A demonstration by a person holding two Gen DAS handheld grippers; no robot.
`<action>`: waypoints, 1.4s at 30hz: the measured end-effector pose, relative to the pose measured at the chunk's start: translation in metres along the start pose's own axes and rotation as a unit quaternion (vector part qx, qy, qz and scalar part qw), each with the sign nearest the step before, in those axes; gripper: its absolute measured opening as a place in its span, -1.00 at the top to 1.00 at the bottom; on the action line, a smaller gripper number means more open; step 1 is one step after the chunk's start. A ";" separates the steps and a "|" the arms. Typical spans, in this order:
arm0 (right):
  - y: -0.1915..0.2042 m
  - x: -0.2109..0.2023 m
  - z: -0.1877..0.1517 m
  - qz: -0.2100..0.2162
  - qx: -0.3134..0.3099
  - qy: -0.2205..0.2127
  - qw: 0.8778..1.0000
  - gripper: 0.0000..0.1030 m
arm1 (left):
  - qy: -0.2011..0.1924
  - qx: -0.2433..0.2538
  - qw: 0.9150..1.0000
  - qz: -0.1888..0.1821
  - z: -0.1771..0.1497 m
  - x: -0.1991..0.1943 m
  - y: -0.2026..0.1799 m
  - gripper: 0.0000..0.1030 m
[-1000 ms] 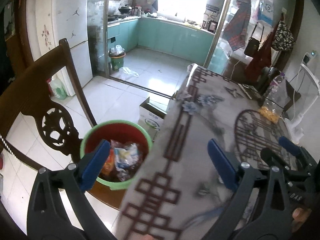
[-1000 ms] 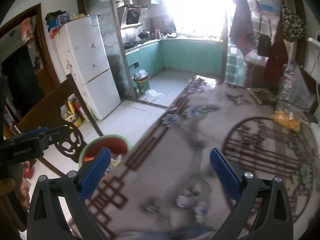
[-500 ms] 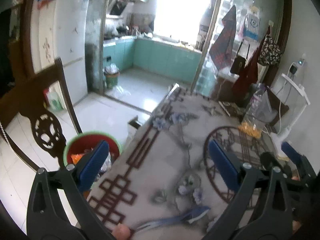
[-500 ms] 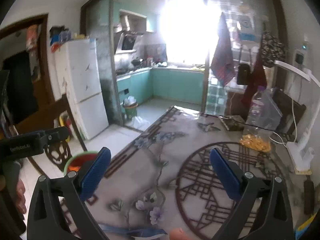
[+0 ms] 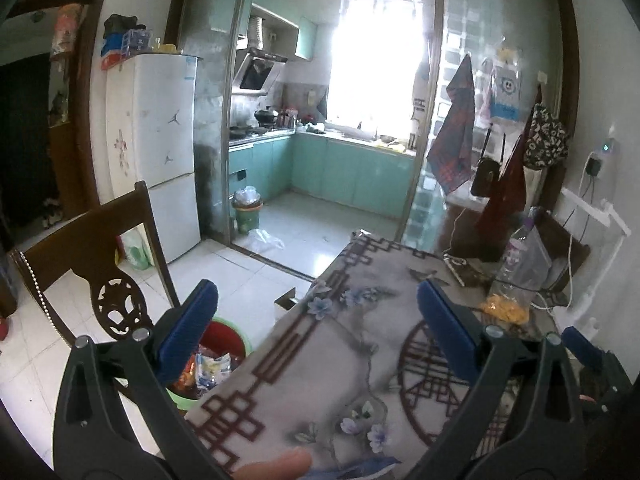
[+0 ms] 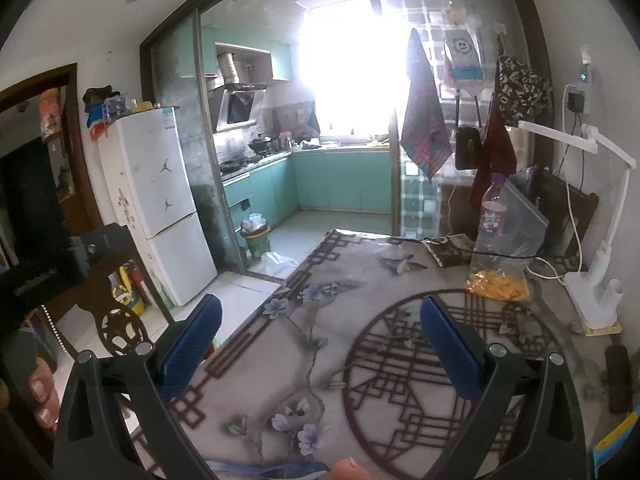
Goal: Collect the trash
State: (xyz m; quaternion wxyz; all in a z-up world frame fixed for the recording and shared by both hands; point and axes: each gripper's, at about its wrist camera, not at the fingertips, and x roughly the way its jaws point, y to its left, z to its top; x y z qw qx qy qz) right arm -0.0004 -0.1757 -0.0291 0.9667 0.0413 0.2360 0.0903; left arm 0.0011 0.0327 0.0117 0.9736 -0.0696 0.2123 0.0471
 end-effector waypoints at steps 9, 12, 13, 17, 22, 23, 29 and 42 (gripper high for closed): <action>-0.004 0.001 0.001 -0.011 0.004 0.001 1.000 -0.86 | 0.025 -0.011 0.999 0.035 -0.003 0.008 0.008 -0.90; -0.002 0.002 0.000 -0.013 0.001 0.002 1.000 -0.86 | 0.029 -0.018 0.999 0.037 -0.003 0.010 0.010 -0.90; -0.002 0.002 0.000 -0.014 0.002 0.001 1.000 -0.86 | 0.029 -0.018 0.999 0.038 -0.003 0.010 0.011 -0.90; -0.003 0.003 -0.001 -0.013 0.005 0.004 1.000 -0.86 | 0.030 -0.016 0.999 0.035 -0.004 0.009 0.011 -0.90; -0.004 0.004 -0.001 -0.014 0.004 0.006 1.000 -0.86 | 0.028 -0.019 0.999 0.030 -0.005 0.009 0.012 -0.90; -0.004 0.003 -0.002 -0.013 0.005 0.006 1.000 -0.86 | 0.028 -0.018 0.999 0.030 -0.006 0.009 0.011 -0.90; -0.009 0.005 -0.003 -0.012 0.007 0.008 1.000 -0.86 | 0.026 0.001 0.999 0.038 -0.010 0.011 0.002 -0.90; -0.015 0.008 -0.005 -0.016 0.009 0.012 1.000 -0.86 | 0.024 -0.004 0.999 0.035 -0.013 0.013 0.001 -0.90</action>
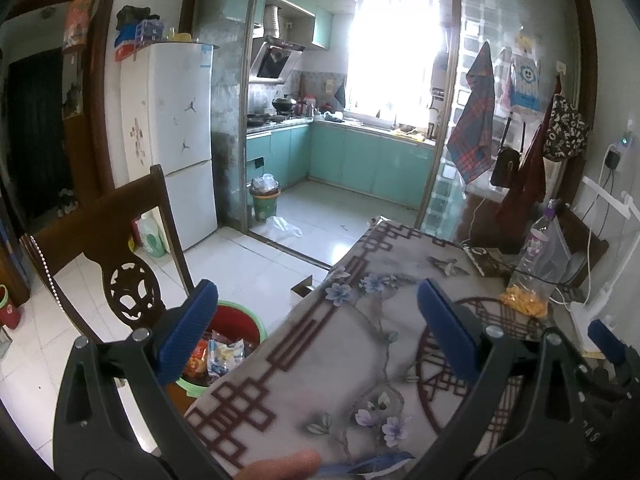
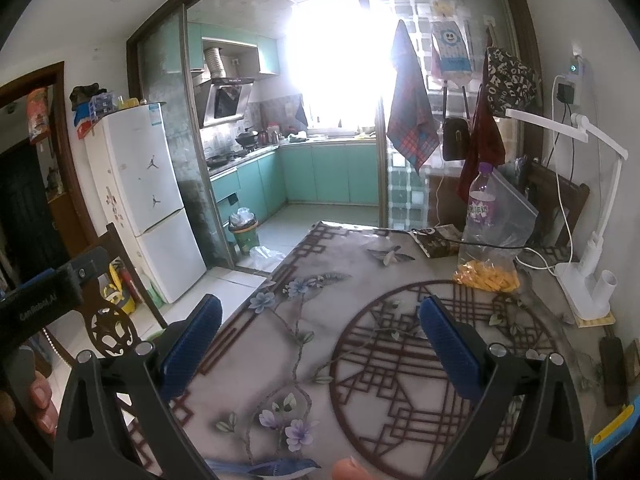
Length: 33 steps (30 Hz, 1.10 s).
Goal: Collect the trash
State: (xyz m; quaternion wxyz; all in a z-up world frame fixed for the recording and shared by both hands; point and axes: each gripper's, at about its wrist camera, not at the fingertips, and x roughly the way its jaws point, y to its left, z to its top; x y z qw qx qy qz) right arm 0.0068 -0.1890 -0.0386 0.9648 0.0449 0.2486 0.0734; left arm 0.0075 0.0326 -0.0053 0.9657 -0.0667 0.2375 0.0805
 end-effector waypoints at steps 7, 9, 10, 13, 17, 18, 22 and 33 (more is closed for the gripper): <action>0.000 0.000 0.000 0.001 0.000 0.001 1.000 -0.86 | 0.001 0.000 1.000 0.001 -0.001 0.000 0.000 -0.90; 0.000 0.001 0.000 0.000 0.001 0.001 1.000 -0.86 | 0.001 0.001 1.000 0.003 -0.001 0.000 0.000 -0.90; 0.001 0.001 0.000 0.000 0.001 0.001 1.000 -0.86 | 0.002 0.002 1.000 0.004 -0.001 0.001 0.000 -0.90; -0.002 0.002 -0.002 0.000 0.002 0.003 1.000 -0.86 | 0.007 0.003 1.000 0.004 -0.003 0.002 0.000 -0.90; -0.003 0.003 -0.004 0.000 0.002 0.004 1.000 -0.86 | 0.009 0.005 1.000 0.005 -0.005 0.004 -0.001 -0.90; -0.004 0.005 -0.006 0.000 0.002 0.005 1.000 -0.86 | 0.008 0.004 1.000 0.005 -0.005 0.003 -0.001 -0.90; -0.006 0.008 -0.008 -0.001 0.003 0.009 1.000 -0.86 | 0.009 0.004 1.000 0.005 -0.006 0.004 -0.001 -0.90; -0.014 0.016 -0.011 -0.007 0.009 0.020 1.000 -0.86 | 0.020 0.014 1.000 -0.001 -0.012 0.016 -0.004 -0.90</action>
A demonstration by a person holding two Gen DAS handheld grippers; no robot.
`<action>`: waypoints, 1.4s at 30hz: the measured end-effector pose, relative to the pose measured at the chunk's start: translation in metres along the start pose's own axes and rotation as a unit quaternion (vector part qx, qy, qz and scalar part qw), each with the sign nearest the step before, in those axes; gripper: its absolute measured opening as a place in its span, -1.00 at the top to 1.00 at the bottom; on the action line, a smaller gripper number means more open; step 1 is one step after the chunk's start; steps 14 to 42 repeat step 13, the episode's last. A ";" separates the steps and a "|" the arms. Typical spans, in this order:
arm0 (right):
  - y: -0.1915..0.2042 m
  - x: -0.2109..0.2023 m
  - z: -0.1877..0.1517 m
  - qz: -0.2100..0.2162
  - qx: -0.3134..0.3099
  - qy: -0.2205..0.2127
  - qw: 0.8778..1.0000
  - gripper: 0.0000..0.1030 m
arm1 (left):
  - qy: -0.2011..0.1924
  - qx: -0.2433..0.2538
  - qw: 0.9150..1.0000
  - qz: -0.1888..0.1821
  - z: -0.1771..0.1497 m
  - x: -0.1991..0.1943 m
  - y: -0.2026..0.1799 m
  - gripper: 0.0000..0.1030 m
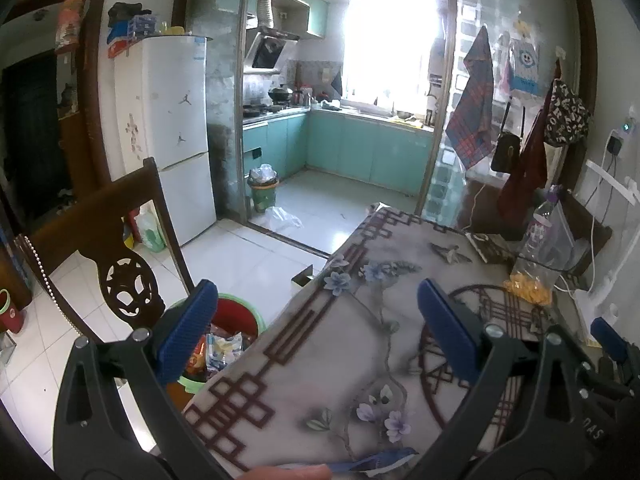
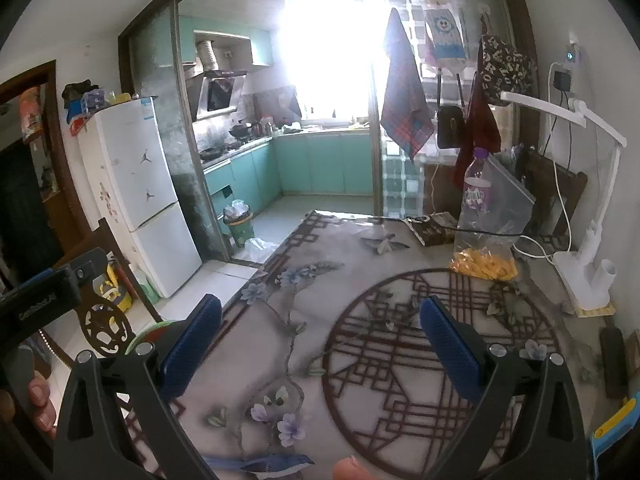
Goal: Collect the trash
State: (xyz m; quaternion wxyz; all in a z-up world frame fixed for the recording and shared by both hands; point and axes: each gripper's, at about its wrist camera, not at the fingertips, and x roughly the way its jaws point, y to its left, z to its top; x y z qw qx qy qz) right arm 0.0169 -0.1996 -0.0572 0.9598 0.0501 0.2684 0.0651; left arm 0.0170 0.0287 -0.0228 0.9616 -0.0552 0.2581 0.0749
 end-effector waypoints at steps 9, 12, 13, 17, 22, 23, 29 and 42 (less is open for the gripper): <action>-0.031 0.026 -0.021 -0.020 0.029 0.042 0.998 -0.86 | 0.035 0.027 0.999 -0.030 -0.022 0.035 -0.022 -0.90; -0.068 0.045 -0.045 -0.066 0.055 0.083 0.993 -0.86 | 0.078 0.079 0.993 -0.033 -0.052 0.073 -0.043 -0.90; -0.081 0.050 -0.054 -0.082 0.061 0.093 0.990 -0.86 | 0.094 0.104 0.989 -0.036 -0.064 0.086 -0.050 -0.90; -0.081 0.050 -0.054 -0.082 0.061 0.093 0.990 -0.86 | 0.094 0.104 0.989 -0.036 -0.064 0.086 -0.050 -0.90; -0.081 0.050 -0.054 -0.082 0.061 0.093 0.990 -0.86 | 0.094 0.104 0.989 -0.036 -0.064 0.086 -0.050 -0.90; -0.081 0.050 -0.054 -0.082 0.061 0.093 0.990 -0.86 | 0.094 0.104 0.989 -0.036 -0.064 0.086 -0.050 -0.90; -0.081 0.050 -0.054 -0.082 0.061 0.093 0.990 -0.86 | 0.094 0.104 0.989 -0.036 -0.064 0.086 -0.050 -0.90; -0.081 0.050 -0.054 -0.082 0.061 0.093 0.990 -0.86 | 0.094 0.104 0.989 -0.036 -0.064 0.086 -0.050 -0.90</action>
